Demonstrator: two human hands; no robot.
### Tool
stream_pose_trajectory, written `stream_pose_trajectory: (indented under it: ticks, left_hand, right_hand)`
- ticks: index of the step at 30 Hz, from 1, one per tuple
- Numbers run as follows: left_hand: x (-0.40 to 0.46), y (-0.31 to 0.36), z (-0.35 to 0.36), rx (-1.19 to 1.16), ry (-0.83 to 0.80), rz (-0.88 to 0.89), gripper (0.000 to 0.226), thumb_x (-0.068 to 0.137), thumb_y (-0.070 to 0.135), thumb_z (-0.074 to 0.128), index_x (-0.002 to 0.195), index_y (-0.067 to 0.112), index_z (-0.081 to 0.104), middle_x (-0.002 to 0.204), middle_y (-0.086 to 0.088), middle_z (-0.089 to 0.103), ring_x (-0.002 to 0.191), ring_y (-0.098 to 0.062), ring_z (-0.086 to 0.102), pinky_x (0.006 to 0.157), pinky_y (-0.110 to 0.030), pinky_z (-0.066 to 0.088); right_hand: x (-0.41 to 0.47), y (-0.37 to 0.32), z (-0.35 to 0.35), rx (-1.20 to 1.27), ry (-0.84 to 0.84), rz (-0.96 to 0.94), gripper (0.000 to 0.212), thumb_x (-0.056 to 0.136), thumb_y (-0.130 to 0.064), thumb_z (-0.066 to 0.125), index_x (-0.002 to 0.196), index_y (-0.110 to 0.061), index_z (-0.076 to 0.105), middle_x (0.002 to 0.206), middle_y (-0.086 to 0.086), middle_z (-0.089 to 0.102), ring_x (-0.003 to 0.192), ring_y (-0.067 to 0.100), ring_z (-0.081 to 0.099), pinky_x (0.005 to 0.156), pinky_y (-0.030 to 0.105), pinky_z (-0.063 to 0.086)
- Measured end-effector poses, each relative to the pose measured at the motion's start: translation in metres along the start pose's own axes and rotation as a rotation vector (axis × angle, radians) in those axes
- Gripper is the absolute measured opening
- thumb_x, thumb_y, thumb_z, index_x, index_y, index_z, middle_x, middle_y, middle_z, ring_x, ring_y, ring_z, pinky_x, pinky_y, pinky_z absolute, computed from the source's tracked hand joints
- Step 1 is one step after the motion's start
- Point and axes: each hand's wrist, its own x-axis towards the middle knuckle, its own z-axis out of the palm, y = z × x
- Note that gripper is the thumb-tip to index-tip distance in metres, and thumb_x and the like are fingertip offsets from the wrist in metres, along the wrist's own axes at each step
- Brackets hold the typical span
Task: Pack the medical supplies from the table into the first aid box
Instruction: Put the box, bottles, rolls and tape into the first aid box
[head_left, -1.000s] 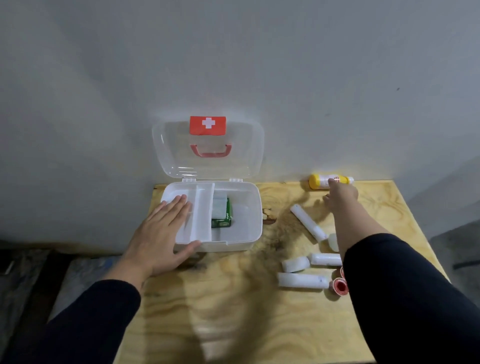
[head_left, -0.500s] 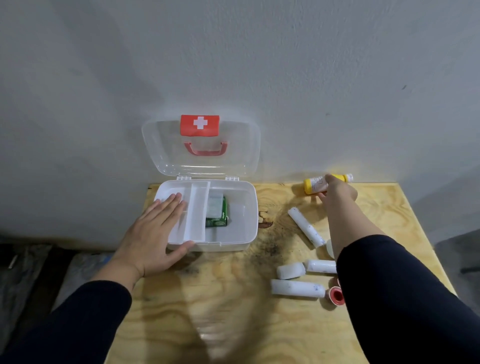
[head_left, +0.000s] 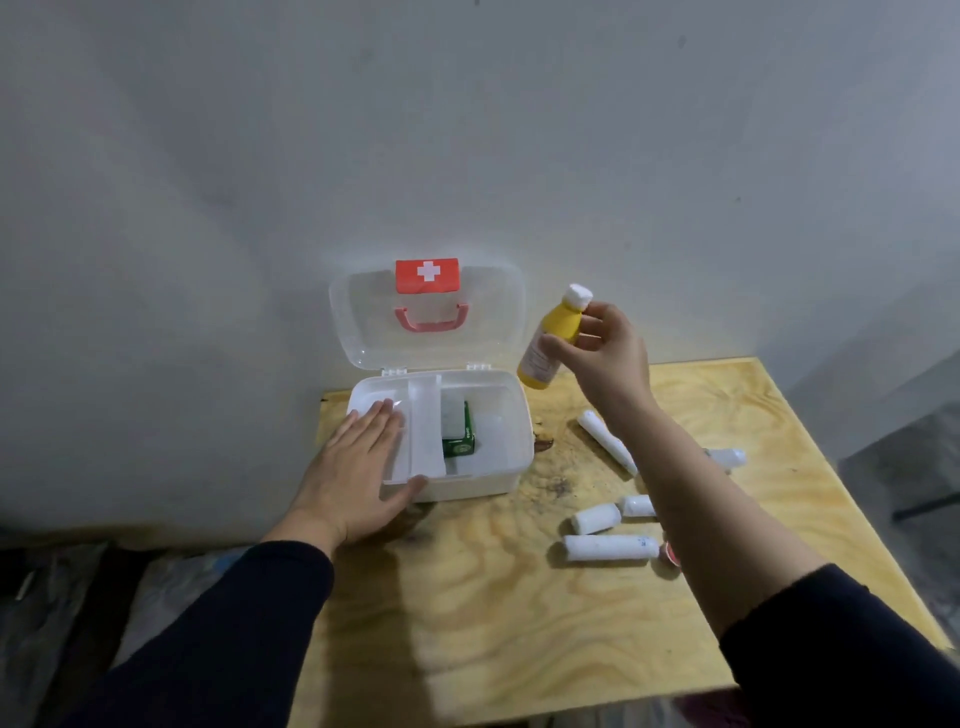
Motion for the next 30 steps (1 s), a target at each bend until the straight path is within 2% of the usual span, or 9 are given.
stream_pose_trajectory:
  ticks: [2, 5, 8, 12, 16, 19, 25, 28, 30]
  left_hand:
    - [-0.001, 0.001, -0.002, -0.002, 0.003, 0.001, 0.093, 0.083, 0.075, 0.009, 0.15, 0.01, 0.007, 0.158, -0.006, 0.002, 0.145, -0.015, -0.003, 0.116, -0.032, -0.008]
    - [-0.002, 0.003, -0.004, 0.015, -0.008, -0.004, 0.092, 0.083, 0.073, 0.009, 0.15, 0.01, 0.005, 0.159, -0.007, 0.0, 0.146, -0.015, -0.004, 0.114, -0.03, -0.012]
    - [-0.001, 0.003, -0.004, -0.009, -0.002, 0.003, 0.093, 0.082, 0.073, 0.008, 0.15, 0.01, 0.005, 0.159, -0.007, 0.001, 0.146, -0.015, -0.004, 0.116, -0.031, -0.011]
    - [0.0, 0.002, 0.001, -0.003, 0.005, 0.021, 0.097, 0.08, 0.076, 0.001, 0.15, 0.009, 0.007, 0.159, -0.008, 0.003, 0.146, -0.016, -0.003, 0.119, -0.036, -0.005]
    - [0.002, 0.002, 0.002, -0.015, 0.008, 0.011, 0.107, 0.073, 0.08, -0.011, 0.15, 0.008, 0.009, 0.159, -0.008, 0.007, 0.146, -0.016, -0.002, 0.119, -0.036, -0.003]
    - [0.003, 0.002, 0.002, -0.008, 0.004, 0.009, 0.108, 0.072, 0.079, -0.013, 0.15, 0.008, 0.008, 0.159, -0.008, 0.005, 0.146, -0.016, -0.002, 0.119, -0.036, -0.003]
    - [0.003, 0.0, 0.005, 0.004, 0.009, 0.018, 0.097, 0.079, 0.076, -0.003, 0.15, 0.01, 0.008, 0.159, -0.006, 0.002, 0.146, -0.016, -0.003, 0.119, -0.037, -0.003]
    - [0.003, -0.001, 0.005, -0.003, 0.012, 0.012, 0.096, 0.079, 0.075, -0.001, 0.15, 0.012, 0.007, 0.159, -0.005, 0.001, 0.146, -0.015, -0.004, 0.119, -0.035, -0.004]
    - [0.004, -0.002, 0.006, 0.011, 0.009, 0.016, 0.096, 0.08, 0.076, -0.001, 0.15, 0.012, 0.007, 0.159, -0.005, 0.001, 0.145, -0.015, -0.004, 0.119, -0.035, -0.004]
  right_hand:
    - [-0.011, -0.006, 0.012, -0.068, -0.074, -0.038, 0.049, 0.074, -0.014, 0.079, 0.117, -0.013, 0.056, 0.103, -0.003, 0.062, 0.088, 0.013, 0.063, 0.078, 0.029, 0.054]
    - [-0.023, -0.007, 0.03, -0.227, -0.185, -0.112, 0.047, 0.072, -0.012, 0.079, 0.113, -0.013, 0.057, 0.1, -0.005, 0.061, 0.089, 0.014, 0.061, 0.079, 0.033, 0.054]
    - [-0.026, 0.0, 0.049, -0.439, -0.256, -0.168, 0.04, 0.073, -0.012, 0.074, 0.109, -0.011, 0.057, 0.099, 0.002, 0.065, 0.091, 0.022, 0.062, 0.072, 0.033, 0.05]
    - [-0.026, 0.011, 0.07, -0.62, -0.285, -0.187, 0.035, 0.078, -0.006, 0.063, 0.111, -0.006, 0.05, 0.104, 0.013, 0.063, 0.093, 0.031, 0.058, 0.064, 0.03, 0.037]
    - [-0.017, 0.01, 0.082, -0.74, -0.249, -0.164, 0.034, 0.08, 0.002, 0.056, 0.112, -0.004, 0.048, 0.104, 0.015, 0.062, 0.086, 0.03, 0.054, 0.064, 0.031, 0.037]
    - [-0.011, 0.009, 0.081, -0.799, -0.24, -0.104, 0.034, 0.081, 0.006, 0.052, 0.114, -0.003, 0.047, 0.104, 0.016, 0.061, 0.077, 0.025, 0.046, 0.064, 0.033, 0.038]
    - [-0.012, 0.023, 0.084, -0.851, -0.287, -0.046, 0.033, 0.082, 0.007, 0.053, 0.113, -0.005, 0.049, 0.104, 0.016, 0.063, 0.075, 0.026, 0.049, 0.061, 0.031, 0.039]
    - [-0.013, 0.025, 0.084, -0.824, -0.283, -0.027, 0.043, 0.082, 0.01, 0.053, 0.122, -0.005, 0.048, 0.109, 0.017, 0.062, 0.082, 0.028, 0.055, 0.064, 0.032, 0.044]
    - [-0.011, 0.024, 0.079, -0.746, -0.259, -0.014, 0.053, 0.081, 0.008, 0.057, 0.13, -0.007, 0.046, 0.115, 0.017, 0.06, 0.096, 0.031, 0.061, 0.073, 0.035, 0.051]
